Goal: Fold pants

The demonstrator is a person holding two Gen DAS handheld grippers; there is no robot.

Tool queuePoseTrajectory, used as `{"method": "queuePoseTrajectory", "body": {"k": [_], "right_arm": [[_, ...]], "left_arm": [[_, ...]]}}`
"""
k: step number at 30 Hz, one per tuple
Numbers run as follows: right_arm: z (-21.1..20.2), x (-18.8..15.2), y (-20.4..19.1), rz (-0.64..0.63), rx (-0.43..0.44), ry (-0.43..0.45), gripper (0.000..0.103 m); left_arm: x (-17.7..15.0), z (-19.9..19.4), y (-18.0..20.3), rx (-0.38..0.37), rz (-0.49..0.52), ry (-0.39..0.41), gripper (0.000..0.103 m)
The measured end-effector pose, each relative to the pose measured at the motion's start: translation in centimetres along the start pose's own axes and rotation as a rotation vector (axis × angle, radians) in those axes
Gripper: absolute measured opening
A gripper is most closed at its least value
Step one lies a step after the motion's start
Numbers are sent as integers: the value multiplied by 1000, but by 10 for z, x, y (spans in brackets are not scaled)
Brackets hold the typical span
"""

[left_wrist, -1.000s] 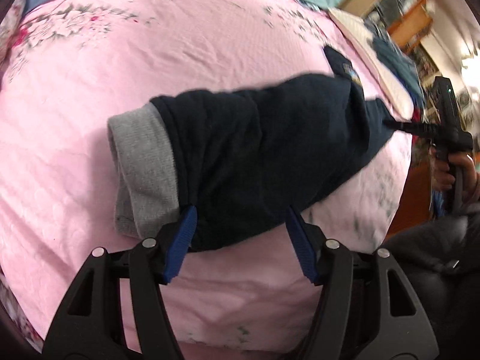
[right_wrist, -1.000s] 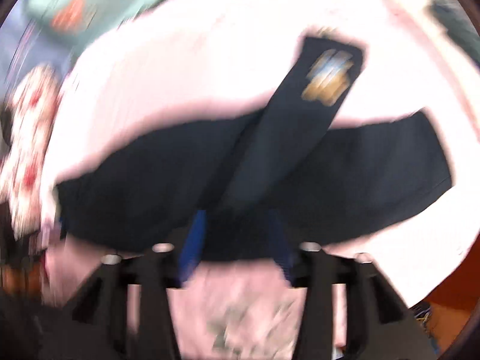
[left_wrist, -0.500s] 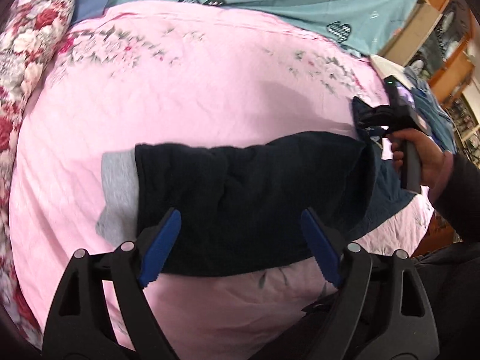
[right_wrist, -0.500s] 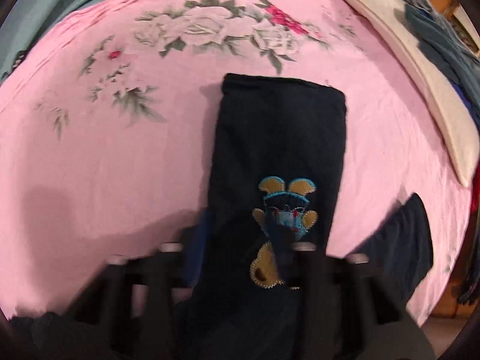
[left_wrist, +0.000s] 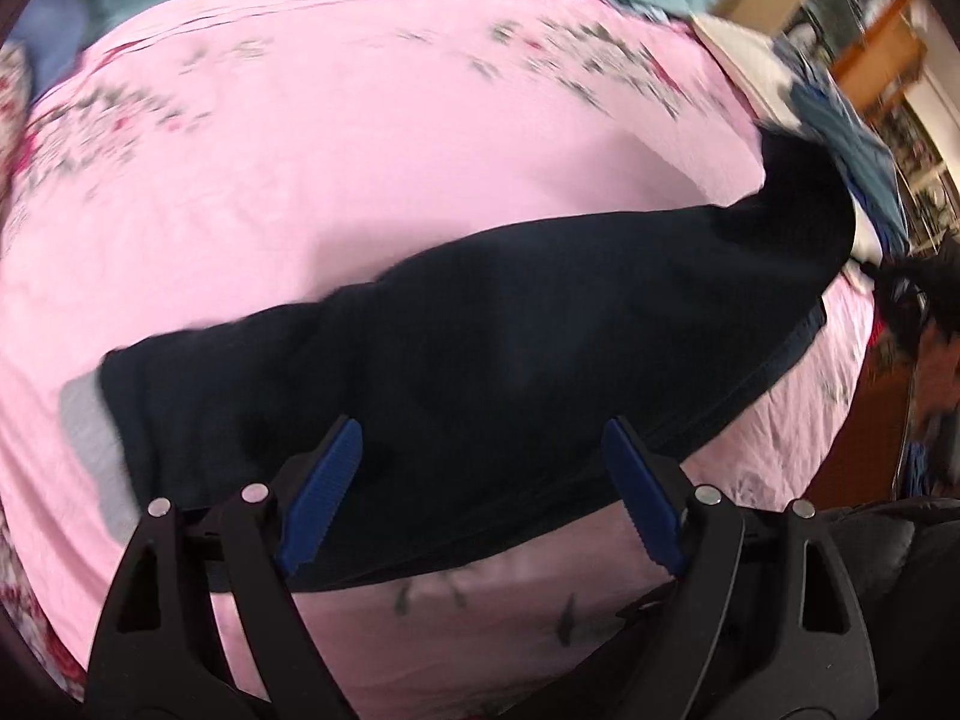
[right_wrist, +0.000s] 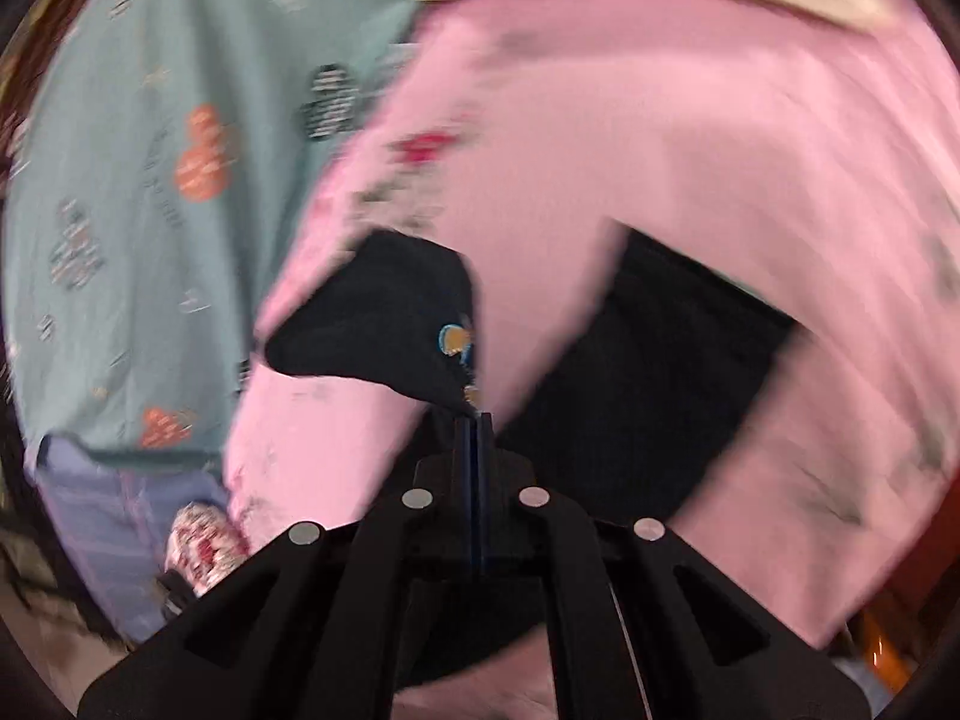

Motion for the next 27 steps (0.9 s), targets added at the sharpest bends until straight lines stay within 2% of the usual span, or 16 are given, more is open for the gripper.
{"method": "queuePoseTrajectory", "body": {"k": [2, 4, 6, 9, 10, 12, 14, 17, 18, 19, 20, 21, 24, 27], "right_arm": [[0, -17, 57, 114, -142, -24, 6], [-8, -28, 87, 174, -169, -29, 10], [-20, -28, 87, 136, -175, 17, 22], [-29, -18, 68, 14, -193, 88, 34], [-29, -13, 59, -19, -177, 102, 35], [-13, 6, 55, -41, -138, 116, 35], [0, 19, 56, -43, -163, 109, 35], [31, 36, 66, -16, -173, 46, 35], [40, 40, 67, -13, -181, 28, 32], [46, 42, 67, -16, -187, 18, 25], [48, 44, 64, -27, -185, 11, 11], [45, 45, 58, -41, -178, 17, 4], [11, 40, 36, -101, -120, 72, 3], [-14, 31, 40, -94, -115, 101, 3]], "left_arm": [[5, 6, 10, -4, 23, -22, 84], [9, 12, 20, 6, 55, -47, 84], [11, 17, 26, 19, 74, -65, 85], [11, 28, 27, 36, 80, -103, 85], [11, 31, 28, 42, 81, -116, 85], [10, 34, 30, 50, 83, -126, 85], [8, 33, 32, 61, 91, -126, 85], [5, 30, 31, 76, 94, -117, 86], [4, 29, 29, 82, 85, -113, 86], [4, 28, 26, 85, 78, -113, 86], [4, 27, 22, 89, 71, -112, 86], [3, 26, 17, 98, 64, -112, 86], [0, 19, 0, 131, 55, -105, 86], [-8, 17, -21, 175, 37, -121, 86]]}}
Point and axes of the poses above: each gripper's, at about its wrist camera, not at the fingertips, and z roughly the way its jaws point, y to its right, x to its top, the point moved 3 cm from there along z, roughly the way its jaws point, and after that the axes turned 4 degrees about -y, right-handed, at the moved point
